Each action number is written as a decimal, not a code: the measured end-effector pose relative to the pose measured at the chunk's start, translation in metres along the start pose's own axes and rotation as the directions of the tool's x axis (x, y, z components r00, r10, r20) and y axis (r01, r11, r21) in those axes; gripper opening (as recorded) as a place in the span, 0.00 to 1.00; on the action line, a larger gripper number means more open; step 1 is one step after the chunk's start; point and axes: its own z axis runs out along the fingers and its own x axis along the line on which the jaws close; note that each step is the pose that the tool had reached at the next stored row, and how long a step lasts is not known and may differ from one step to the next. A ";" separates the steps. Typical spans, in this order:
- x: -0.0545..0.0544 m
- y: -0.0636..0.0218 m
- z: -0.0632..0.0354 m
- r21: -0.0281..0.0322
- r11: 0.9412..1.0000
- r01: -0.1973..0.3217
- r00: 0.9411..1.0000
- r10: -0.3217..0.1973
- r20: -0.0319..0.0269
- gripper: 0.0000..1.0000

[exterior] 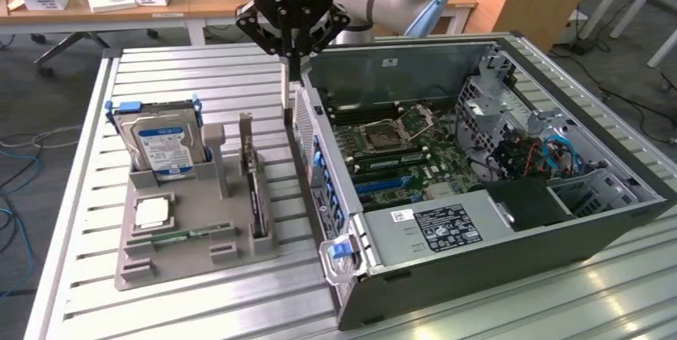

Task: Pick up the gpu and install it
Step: 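Reach for the gpu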

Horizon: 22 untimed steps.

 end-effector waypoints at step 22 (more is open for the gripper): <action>0.053 -0.0040 0.0007 0.000 1.000 -0.002 1.000 0.002 0.000 0.10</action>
